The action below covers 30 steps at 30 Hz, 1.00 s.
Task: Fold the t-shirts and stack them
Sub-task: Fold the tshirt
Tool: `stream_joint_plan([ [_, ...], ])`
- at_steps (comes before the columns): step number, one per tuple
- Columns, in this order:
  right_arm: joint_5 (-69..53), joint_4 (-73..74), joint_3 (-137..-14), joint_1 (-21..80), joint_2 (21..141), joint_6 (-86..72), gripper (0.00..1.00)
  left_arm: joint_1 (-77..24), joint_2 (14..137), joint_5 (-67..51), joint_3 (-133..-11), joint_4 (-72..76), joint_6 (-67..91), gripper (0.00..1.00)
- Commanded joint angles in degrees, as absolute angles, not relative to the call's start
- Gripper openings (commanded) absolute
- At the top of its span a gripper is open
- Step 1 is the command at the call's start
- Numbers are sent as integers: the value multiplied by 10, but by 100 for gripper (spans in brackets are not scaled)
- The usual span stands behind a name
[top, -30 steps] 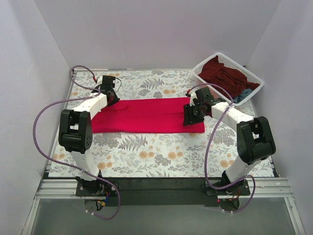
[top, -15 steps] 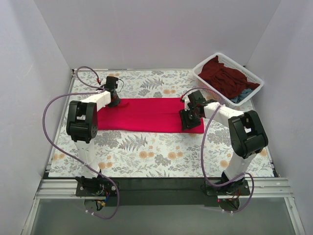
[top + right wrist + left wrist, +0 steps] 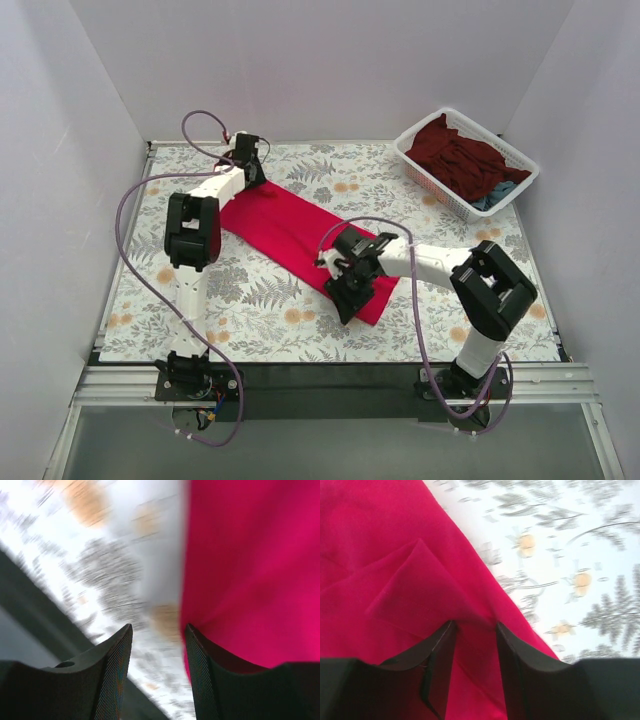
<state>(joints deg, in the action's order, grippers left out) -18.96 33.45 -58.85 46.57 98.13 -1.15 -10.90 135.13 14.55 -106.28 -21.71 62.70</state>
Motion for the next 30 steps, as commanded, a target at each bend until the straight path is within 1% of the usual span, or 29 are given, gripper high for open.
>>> stream_joint_plan([
  [1, -267, 443, -611, 532, 1019, -19, 54, -139, 1417, 93, -1085, -237, 590, 38],
  [2, -271, 449, -651, 567, 1028, -19, 54, -147, 1420, 88, -1090, -238, 590, 39],
  [5, -250, 452, -715, 611, 1048, -32, 54, -150, 1405, 78, -1088, -236, 612, 44],
  [6, -239, 450, -722, 614, 1042, -38, 54, -150, 1383, 79, -1081, -232, 614, 45],
  [7, -212, 450, -726, 614, 1035, -43, 54, -149, 1367, 83, -1073, -222, 616, 52],
  [8, -188, 449, -729, 614, 1027, -47, 54, -150, 1350, 88, -1065, -217, 620, 56],
  [9, -160, 452, -727, 613, 1003, -52, 55, -150, 1313, 97, -1046, -213, 620, 59],
  [10, -106, 452, -724, 613, 991, -55, 56, -149, 1292, 100, -1037, -205, 623, 60],
  [11, -85, 449, -720, 601, 978, -60, 59, -150, 1271, 101, -1027, -201, 630, 62],
  [13, -35, 445, -702, 585, 950, -62, 61, -150, 1209, 97, -992, -194, 636, 68],
  [14, -12, 440, -691, 569, 943, -62, 63, -149, 1171, 99, -980, -193, 642, 69],
  [16, 33, 431, -668, 551, 933, -66, 66, -151, 1133, 117, -931, -193, 663, 69],
  [20, 29, 401, -630, 497, 918, -70, 69, -156, 1044, 140, -853, -198, 700, 70],
  [23, 70, 381, -609, 459, 915, -64, 74, -164, 1003, 168, -781, -200, 743, 70],
  [25, 47, 367, -606, 422, 917, -63, 76, -166, 994, 170, -730, -200, 767, 70],
  [27, 17, 335, -599, 405, 922, -62, 76, -166, 998, 172, -706, -191, 775, 70],
  [30, 30, 320, -597, 396, 957, -51, 76, -166, 1027, 172, -683, -161, 761, 69],
])
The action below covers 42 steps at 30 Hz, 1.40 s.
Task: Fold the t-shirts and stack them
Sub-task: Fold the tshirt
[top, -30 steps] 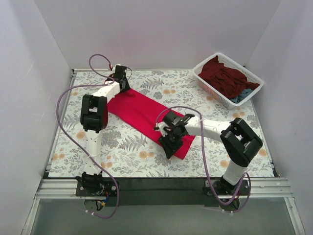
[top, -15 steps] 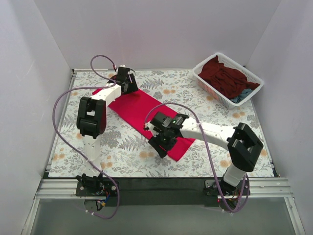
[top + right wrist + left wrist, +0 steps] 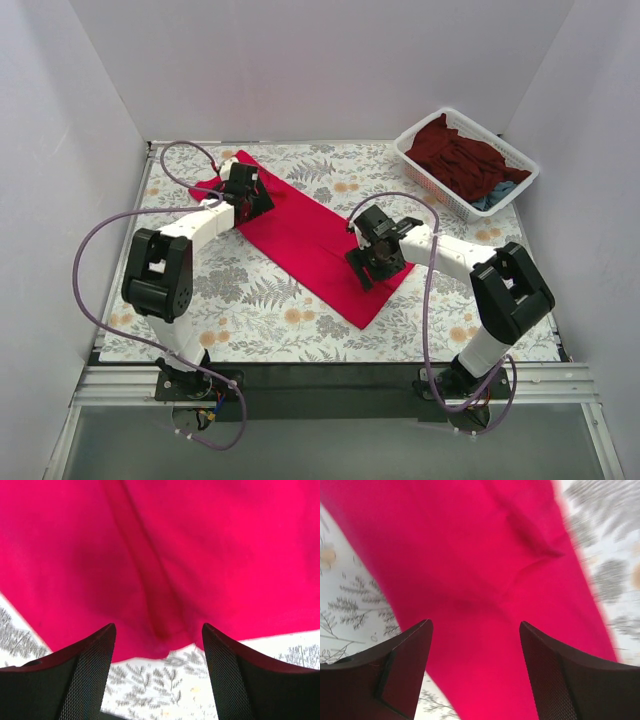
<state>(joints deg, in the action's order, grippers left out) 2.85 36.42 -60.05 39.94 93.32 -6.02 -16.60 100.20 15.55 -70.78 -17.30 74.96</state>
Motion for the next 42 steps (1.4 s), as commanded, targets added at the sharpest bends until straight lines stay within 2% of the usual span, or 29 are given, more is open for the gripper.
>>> stream_joint_plan([
  [1, 27, 318, -597, 396, 967, -48, 76, -166, 1038, 169, -684, -161, 751, 68],
  [9, -56, 323, -517, 418, 1001, -31, 73, -165, 1125, 136, -708, -151, 746, 61],
  [13, -100, 335, -488, 518, 975, -68, 73, -171, 1186, 119, -758, -175, 716, 60],
  [19, -130, 339, -538, 654, 984, -144, 73, -199, 1245, 83, -838, -180, 665, 61],
  [24, -122, 340, -591, 678, 1017, -155, 73, -230, 1290, 56, -906, -180, 643, 62],
  [28, -106, 345, -616, 683, 1018, -152, 73, -260, 1317, 44, -942, -185, 642, 67],
  [33, -36, 351, -617, 684, 920, -178, 78, -264, 1272, 56, -951, -195, 668, 75],
  [34, -22, 351, -614, 680, 900, -187, 85, -264, 1246, 64, -955, -199, 669, 77],
  [35, -12, 351, -608, 678, 861, -195, 88, -263, 1232, 72, -959, -204, 671, 90],
  [36, -5, 352, -603, 673, 843, -202, 92, -264, 1217, 83, -963, -213, 673, 93],
  [40, -3, 352, -552, 636, 766, -232, 93, -264, 1117, 130, -945, -250, 688, 93],
  [42, -3, 352, -527, 617, 748, -251, 88, -264, 1078, 134, -913, -279, 702, 93],
])
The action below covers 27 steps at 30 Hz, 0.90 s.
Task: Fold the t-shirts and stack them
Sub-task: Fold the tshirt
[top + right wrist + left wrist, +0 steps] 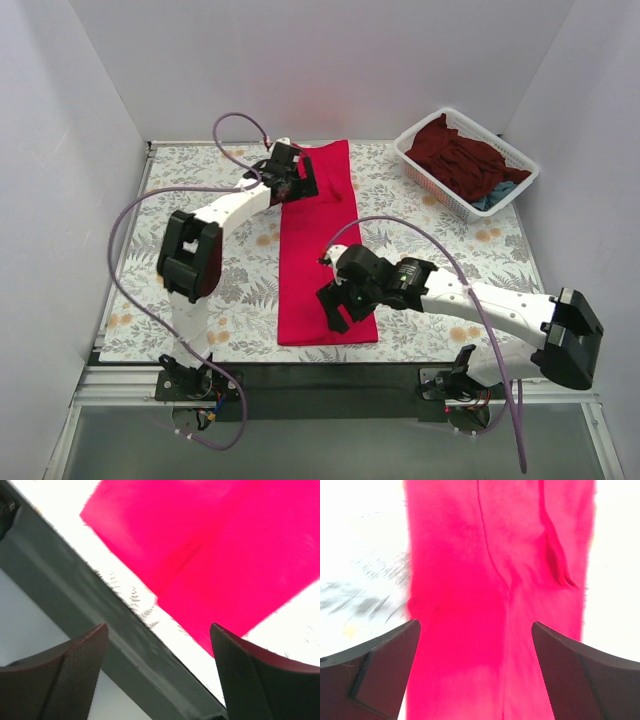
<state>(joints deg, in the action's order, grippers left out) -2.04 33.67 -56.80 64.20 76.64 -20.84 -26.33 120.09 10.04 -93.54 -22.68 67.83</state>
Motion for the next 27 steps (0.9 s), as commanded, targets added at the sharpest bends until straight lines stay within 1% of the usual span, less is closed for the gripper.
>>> stream_joint_plan([
  [1, -4, 352, -502, 602, 730, -264, 84, -265, 1032, 128, -864, -288, 720, 93],
  [3, -6, 352, -479, 589, 711, -279, 82, -265, 981, 115, -805, -309, 740, 91],
  [4, -5, 352, -469, 583, 701, -287, 81, -270, 928, 111, -765, -314, 757, 90],
  [5, -5, 352, -448, 578, 683, -298, 81, -276, 899, 105, -695, -320, 765, 89],
  [7, -3, 352, -428, 568, 665, -308, 77, -292, 820, 100, -619, -330, 782, 89],
  [8, -4, 352, -411, 563, 650, -318, 76, -300, 796, 88, -555, -344, 803, 89],
  [9, -8, 351, -402, 557, 643, -322, 73, -314, 771, 82, -528, -349, 815, 89],
  [11, -16, 349, -391, 550, 636, -326, 71, -334, 706, 70, -457, -370, 856, 87],
  [13, -25, 344, -382, 548, 641, -330, 70, -365, 651, 60, -416, -384, 881, 86],
  [15, -39, 335, -377, 548, 649, -331, 68, -381, 622, 42, -372, -403, 924, 85],
  [17, -43, 322, -373, 547, 661, -333, 67, -405, 585, 28, -351, -410, 949, 82],
  [18, -45, 318, -372, 547, 665, -334, 65, -410, 576, 25, -333, -409, 967, 78],
  [20, -47, 305, -368, 547, 675, -337, 62, -424, 562, 19, -324, -409, 975, 76],
  [23, -51, 295, -364, 545, 688, -337, 59, -430, 572, 16, -325, -405, 979, 72],
  [27, -39, 291, -361, 541, 698, -342, 55, -444, 602, 12, -333, -393, 977, 71],
])
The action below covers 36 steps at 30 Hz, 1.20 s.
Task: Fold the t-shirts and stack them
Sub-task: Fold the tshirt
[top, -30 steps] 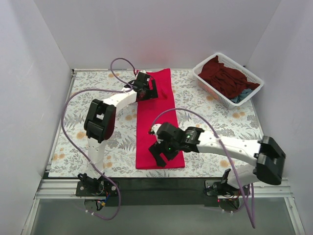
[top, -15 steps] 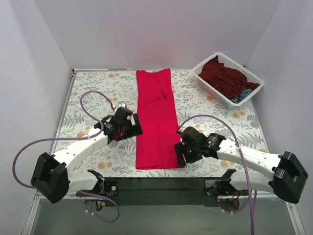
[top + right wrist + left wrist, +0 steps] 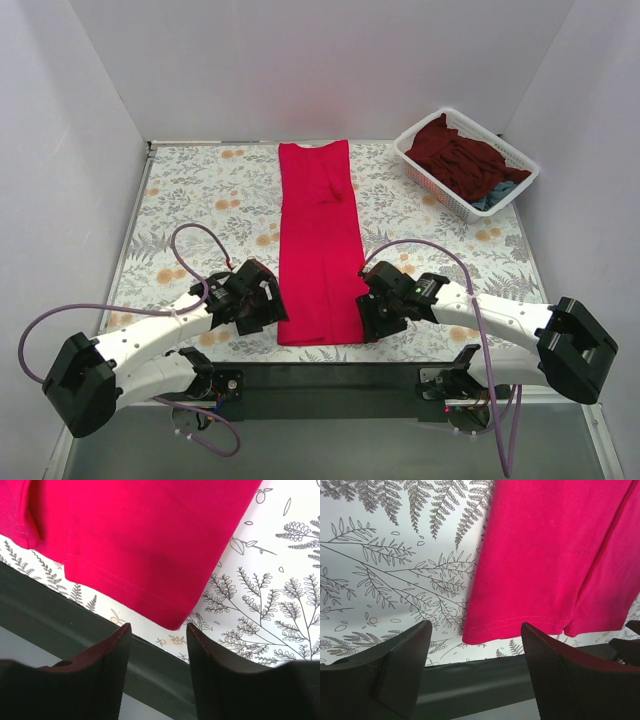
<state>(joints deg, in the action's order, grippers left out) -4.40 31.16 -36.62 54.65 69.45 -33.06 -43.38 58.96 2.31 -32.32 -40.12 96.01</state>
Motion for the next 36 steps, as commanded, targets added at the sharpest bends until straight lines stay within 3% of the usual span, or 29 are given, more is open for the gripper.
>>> stream_joint_plan([
  [1, -33, 290, -359, 541, 696, -344, 53, -446, 607, 12, -335, -391, 976, 70],
  [10, -22, 271, -339, 523, 704, -354, 51, -465, 652, 7, -347, -373, 977, 67],
  [19, -30, 262, -327, 522, 728, -356, 50, -483, 678, 1, -350, -378, 979, 56],
  [24, -43, 260, -319, 522, 742, -353, 40, -490, 687, 1, -353, -395, 977, 55],
  [33, -49, 260, -315, 522, 743, -347, 11, -494, 696, 1, -349, -409, 974, 54],
  [36, -49, 260, -315, 522, 745, -346, 8, -495, 705, -17, -344, -404, 973, 50],
])
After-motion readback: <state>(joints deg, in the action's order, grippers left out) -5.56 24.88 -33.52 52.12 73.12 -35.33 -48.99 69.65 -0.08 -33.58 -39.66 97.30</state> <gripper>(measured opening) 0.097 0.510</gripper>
